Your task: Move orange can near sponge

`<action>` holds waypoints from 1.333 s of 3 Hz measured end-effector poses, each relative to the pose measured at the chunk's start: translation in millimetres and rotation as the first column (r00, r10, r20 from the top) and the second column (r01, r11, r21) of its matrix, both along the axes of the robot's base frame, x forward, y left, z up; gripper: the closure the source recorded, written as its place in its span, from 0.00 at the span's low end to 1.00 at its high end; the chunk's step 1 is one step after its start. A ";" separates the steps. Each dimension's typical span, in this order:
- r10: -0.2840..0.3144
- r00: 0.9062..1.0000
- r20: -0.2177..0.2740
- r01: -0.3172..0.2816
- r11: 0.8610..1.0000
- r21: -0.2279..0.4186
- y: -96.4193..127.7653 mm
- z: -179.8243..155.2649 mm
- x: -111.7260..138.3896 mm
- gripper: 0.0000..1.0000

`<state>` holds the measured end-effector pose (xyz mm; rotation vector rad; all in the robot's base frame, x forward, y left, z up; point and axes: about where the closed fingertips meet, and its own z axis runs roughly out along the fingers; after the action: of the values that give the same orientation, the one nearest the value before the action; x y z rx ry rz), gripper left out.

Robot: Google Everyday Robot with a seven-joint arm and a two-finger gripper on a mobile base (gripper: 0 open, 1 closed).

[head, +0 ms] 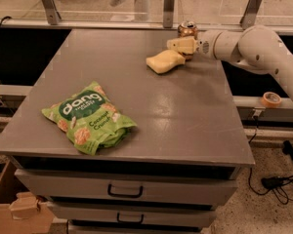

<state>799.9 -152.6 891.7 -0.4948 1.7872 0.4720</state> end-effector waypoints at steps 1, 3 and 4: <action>-0.010 1.000 0.015 0.010 1.000 -0.020 -5.9 7.7 1.9 0.00; 0.051 0.969 0.243 -0.028 0.995 -0.094 -62.2 108.2 -17.9 0.00; 0.112 0.890 0.442 -0.036 0.984 -0.176 -78.1 201.5 -47.7 0.00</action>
Offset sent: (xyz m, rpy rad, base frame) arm -0.0059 -0.0754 0.1010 -0.1242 -0.2557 0.0049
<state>752.2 -230.7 1093.2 -0.7272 1.3638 0.2351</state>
